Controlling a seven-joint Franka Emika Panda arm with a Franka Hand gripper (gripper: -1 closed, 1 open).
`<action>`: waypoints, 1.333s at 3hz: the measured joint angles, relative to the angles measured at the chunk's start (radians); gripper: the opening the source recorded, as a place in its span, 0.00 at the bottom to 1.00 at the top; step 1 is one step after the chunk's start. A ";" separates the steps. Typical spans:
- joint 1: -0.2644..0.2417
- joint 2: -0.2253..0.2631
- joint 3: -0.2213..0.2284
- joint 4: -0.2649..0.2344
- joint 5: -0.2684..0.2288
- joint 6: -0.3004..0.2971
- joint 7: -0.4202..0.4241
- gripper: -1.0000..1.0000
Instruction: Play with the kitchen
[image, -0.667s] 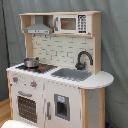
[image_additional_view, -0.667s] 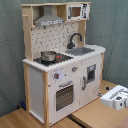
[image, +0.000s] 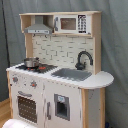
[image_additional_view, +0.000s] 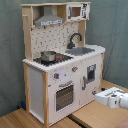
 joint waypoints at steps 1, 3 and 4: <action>-0.107 -0.003 -0.027 0.038 0.000 0.061 0.038 1.00; -0.252 -0.003 -0.068 0.065 0.000 0.178 0.139 1.00; -0.299 -0.002 -0.068 0.070 0.000 0.215 0.220 1.00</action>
